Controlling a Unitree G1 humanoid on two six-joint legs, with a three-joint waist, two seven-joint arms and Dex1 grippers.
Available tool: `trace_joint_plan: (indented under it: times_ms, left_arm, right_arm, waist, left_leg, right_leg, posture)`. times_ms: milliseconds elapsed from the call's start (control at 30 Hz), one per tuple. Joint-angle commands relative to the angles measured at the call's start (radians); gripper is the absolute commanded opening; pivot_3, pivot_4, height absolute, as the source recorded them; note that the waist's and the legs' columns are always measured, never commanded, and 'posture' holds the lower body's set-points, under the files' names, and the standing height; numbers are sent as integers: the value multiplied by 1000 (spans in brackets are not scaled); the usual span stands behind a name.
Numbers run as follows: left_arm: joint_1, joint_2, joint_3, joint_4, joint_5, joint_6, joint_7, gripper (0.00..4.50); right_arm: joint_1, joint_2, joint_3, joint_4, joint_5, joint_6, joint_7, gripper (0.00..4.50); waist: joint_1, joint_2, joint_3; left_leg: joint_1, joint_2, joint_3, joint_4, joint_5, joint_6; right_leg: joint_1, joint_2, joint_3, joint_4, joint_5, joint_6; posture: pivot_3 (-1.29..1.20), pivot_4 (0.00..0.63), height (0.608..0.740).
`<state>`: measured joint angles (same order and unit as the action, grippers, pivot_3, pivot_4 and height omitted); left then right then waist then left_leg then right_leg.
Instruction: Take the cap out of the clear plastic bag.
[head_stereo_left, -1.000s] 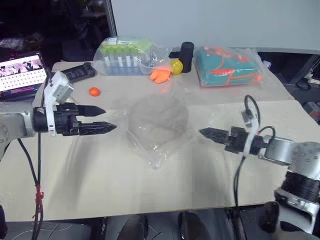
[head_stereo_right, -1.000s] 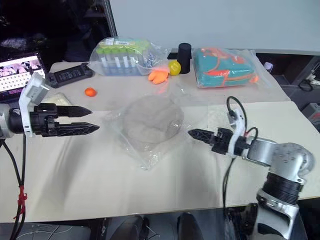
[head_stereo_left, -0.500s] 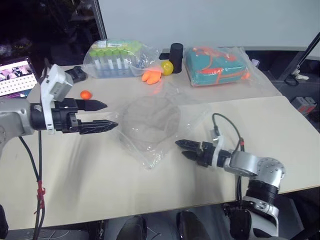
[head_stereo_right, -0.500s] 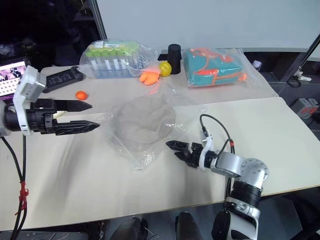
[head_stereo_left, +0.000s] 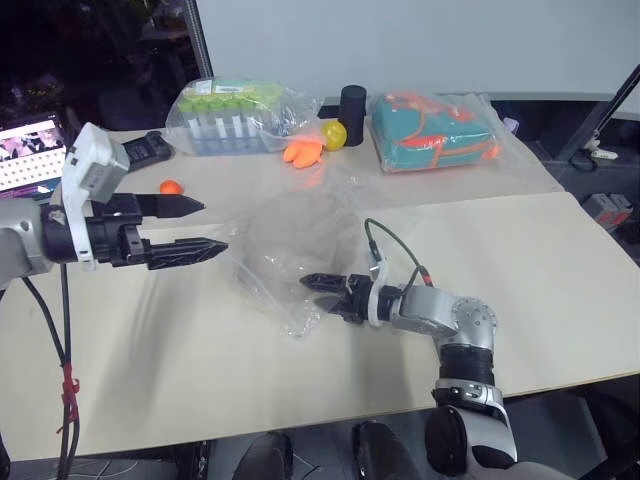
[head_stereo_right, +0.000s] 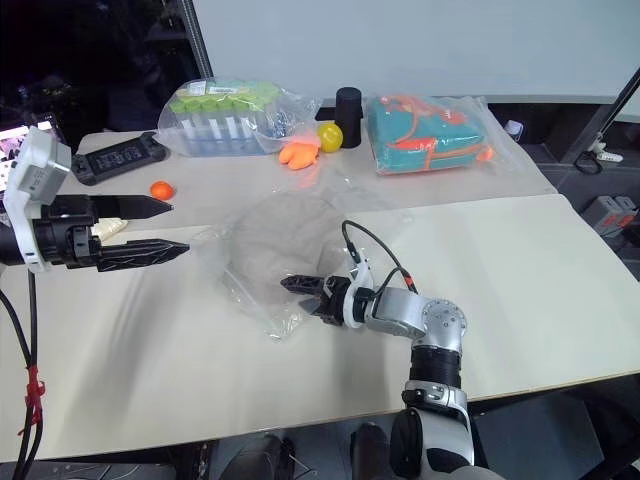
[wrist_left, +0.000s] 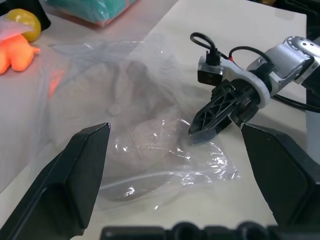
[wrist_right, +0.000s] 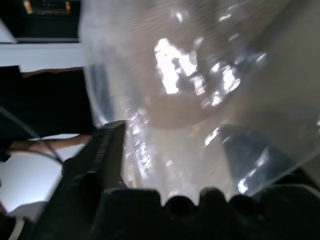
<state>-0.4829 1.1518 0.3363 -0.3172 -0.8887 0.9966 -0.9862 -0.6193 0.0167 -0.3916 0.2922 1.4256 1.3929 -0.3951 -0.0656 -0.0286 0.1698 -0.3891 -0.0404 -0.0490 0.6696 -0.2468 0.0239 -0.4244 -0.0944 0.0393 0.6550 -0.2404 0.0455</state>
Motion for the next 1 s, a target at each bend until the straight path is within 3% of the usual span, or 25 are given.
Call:
trace_joint_plan:
  times_ms: [33,233,367,500,567,667,833,1000]
  left_arm:
    - [-10,7,31,-23,-6,-7,16,4500]
    - [12,-21,15,-40,-4,-16,37,4500]
    - [0,-34,6,-39,-7,-11,51,4500]
    - [-5,-44,0,-40,-6,-11,61,4500]
    - [-8,-47,-3,-41,-6,-10,65,4500]
    - [-9,-54,-2,-44,-11,-8,71,4500]
    - [-6,-67,-5,-51,-20,-8,81,4500]
    - [-16,-85,-25,-47,-21,-17,85,4500]
  right_arm:
    - [-20,-20,-4,-10,12,-25,29,2086]
    - [-17,-73,46,-92,-16,-11,95,59]
    - [5,-111,148,-199,-99,-11,171,59]
    - [4,-362,548,-428,-515,-256,452,59]
    - [1,-427,633,-445,-625,-348,540,59]
    - [-2,-563,684,-410,-773,-493,717,59]
    - [-42,-700,700,-231,-960,-735,968,59]
    - [-190,-697,695,130,-1139,-1012,1044,59]
  waist:
    - [-1,0,0]
    - [0,0,0]
    - [-2,0,0]
    - [-1,0,0]
    - [2,0,0]
    - [7,0,0]
    - [21,0,0]
    - [20,0,1]
  left_leg:
    - [0,0,0,0,0,0]
    - [0,1,0,-1,0,0]
    - [0,1,0,-1,0,0]
    - [-1,0,1,-1,0,0]
    - [-1,0,1,-1,0,0]
    - [-1,1,1,-1,0,0]
    - [-1,1,1,-1,0,0]
    - [-1,2,4,-1,0,0]
  right_leg:
    - [0,0,0,0,0,0]
    - [0,0,0,0,0,0]
    - [0,1,0,-1,0,0]
    - [-1,1,0,-1,0,0]
    - [0,1,0,-4,0,0]
    - [0,2,-1,-6,1,-1]
    - [1,2,0,-7,1,-1]
    - [1,3,1,-7,4,-3]
  posture:
    - [0,150,740]
    - [0,150,740]
    - [0,150,740]
    - [0,150,740]
    - [0,150,740]
    - [0,150,740]
    - [0,150,740]
    - [0,150,740]
